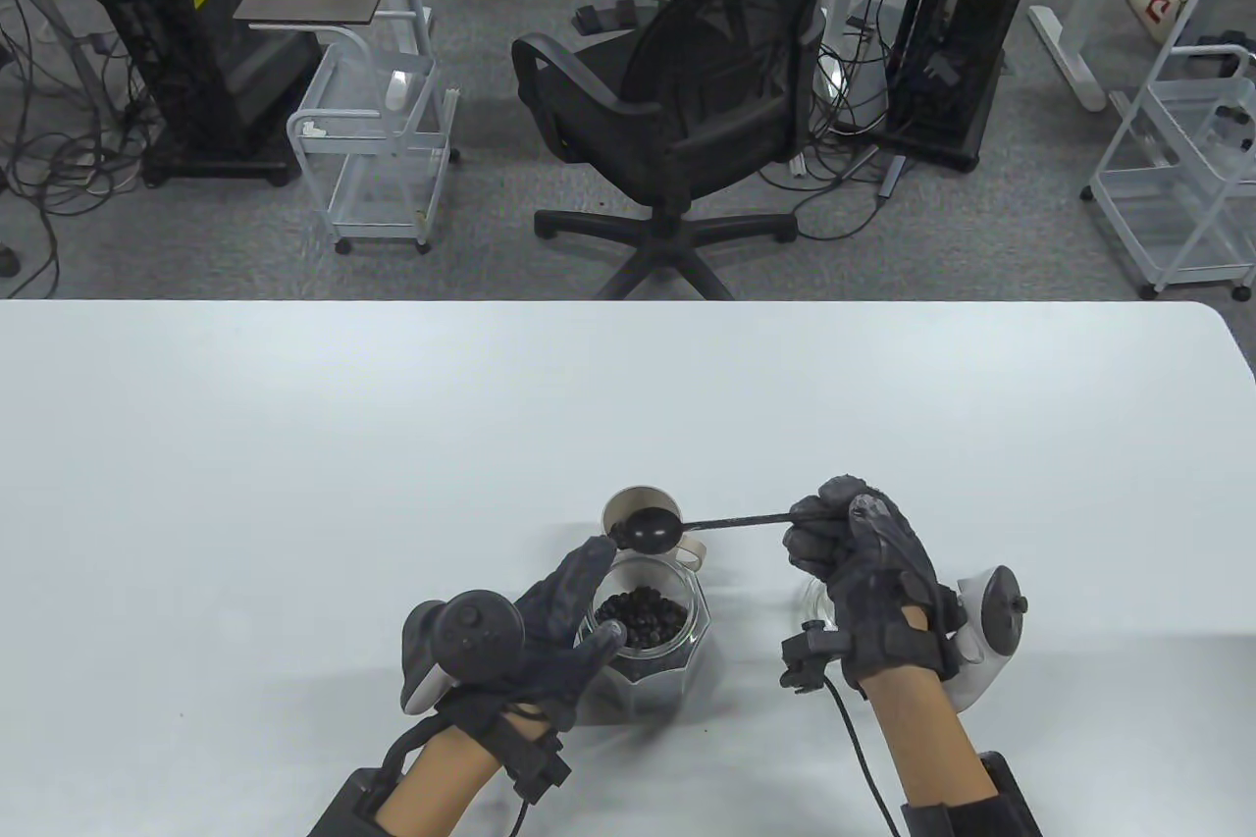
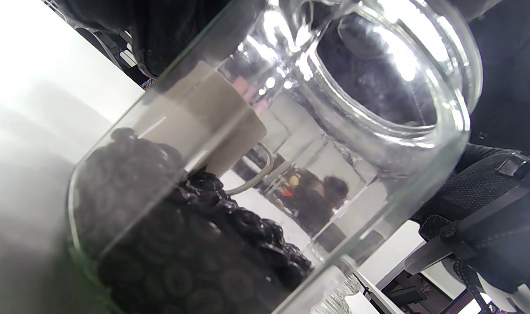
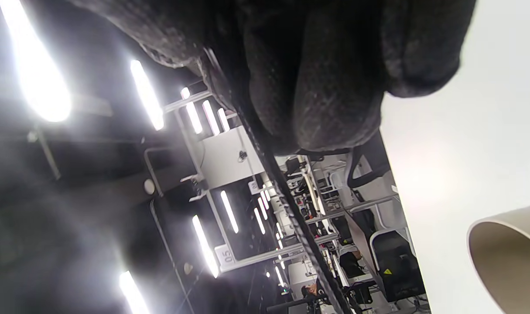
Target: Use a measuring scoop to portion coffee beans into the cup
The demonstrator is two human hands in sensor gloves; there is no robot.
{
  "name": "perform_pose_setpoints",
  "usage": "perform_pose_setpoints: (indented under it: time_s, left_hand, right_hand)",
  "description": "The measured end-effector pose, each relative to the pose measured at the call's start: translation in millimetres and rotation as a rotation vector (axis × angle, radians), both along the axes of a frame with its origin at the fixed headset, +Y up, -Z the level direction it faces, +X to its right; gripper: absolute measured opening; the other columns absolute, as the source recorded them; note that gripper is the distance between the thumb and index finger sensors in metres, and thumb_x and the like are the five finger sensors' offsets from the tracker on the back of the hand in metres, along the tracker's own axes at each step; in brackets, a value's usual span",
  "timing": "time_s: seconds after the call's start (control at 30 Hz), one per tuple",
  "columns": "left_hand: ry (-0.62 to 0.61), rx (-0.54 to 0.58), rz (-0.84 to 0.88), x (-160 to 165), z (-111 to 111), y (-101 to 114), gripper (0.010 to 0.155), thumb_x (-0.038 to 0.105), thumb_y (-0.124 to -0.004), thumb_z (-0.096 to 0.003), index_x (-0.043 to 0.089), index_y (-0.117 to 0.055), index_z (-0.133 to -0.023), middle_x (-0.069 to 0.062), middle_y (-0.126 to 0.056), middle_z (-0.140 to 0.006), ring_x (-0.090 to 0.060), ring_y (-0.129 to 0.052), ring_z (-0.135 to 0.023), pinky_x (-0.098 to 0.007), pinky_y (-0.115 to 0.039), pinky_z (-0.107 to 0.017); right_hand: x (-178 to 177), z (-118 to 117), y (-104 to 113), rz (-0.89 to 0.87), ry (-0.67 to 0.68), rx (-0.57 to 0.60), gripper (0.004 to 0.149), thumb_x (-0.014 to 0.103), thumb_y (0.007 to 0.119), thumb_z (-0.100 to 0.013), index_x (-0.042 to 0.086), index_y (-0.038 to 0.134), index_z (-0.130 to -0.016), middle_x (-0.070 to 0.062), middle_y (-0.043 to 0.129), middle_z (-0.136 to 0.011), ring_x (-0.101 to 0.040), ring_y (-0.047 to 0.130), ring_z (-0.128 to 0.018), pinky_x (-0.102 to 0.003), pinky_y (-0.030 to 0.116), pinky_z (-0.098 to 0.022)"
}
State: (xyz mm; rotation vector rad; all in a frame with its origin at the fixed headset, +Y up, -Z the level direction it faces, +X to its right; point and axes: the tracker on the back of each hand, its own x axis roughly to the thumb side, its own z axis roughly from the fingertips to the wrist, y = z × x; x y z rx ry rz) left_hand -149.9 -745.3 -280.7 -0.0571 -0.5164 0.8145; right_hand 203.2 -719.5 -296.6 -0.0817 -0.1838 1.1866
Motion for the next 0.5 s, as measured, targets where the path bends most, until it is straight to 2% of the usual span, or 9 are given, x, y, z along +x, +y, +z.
perform_pose_setpoints:
  time_s: [0.27,0.33,0.5]
  left_hand:
    - [0.000,0.000,-0.002,0,0,0,0.086,0.075,-0.051,-0.0462,0.027,-0.030,-0.115,-0.023,-0.050,-0.116,-0.055,-0.067,-0.099,-0.070,-0.050,-0.068]
    - [0.000,0.000,-0.002,0,0,0,0.086,0.075,-0.051,-0.0462,0.027,-0.031,-0.115,-0.023,-0.050,-0.116,-0.055,-0.067,-0.099,-0.070,-0.050,-0.068]
    - [0.000,0.000,-0.002,0,0,0,0.086,0.075,-0.051,-0.0462,0.027,-0.030,-0.115,-0.023,-0.050,-0.117,-0.055,-0.067,-0.099,-0.070,-0.050,-0.068]
  right_hand:
    - [-13,12,40,0.395,-0.057,0.268,0.040,0.035,0.071,-0.053,0.011,0.080,-0.084,-0.021,0.092,-0.066,-0.041,0.098,-0.046,-0.055,0.076,-0.042]
    - [-22,18,51,0.526,-0.064,0.362,0.040,0.035,0.072,-0.053,0.011,0.080,-0.084,-0.021,0.092,-0.066,-0.041,0.098,-0.046,-0.056,0.076,-0.042]
    - [-47,31,66,0.760,-0.041,0.504,0.040,0.033,0.075,-0.051,0.012,0.083,-0.084,-0.023,0.092,-0.066,-0.043,0.097,-0.045,-0.057,0.075,-0.041]
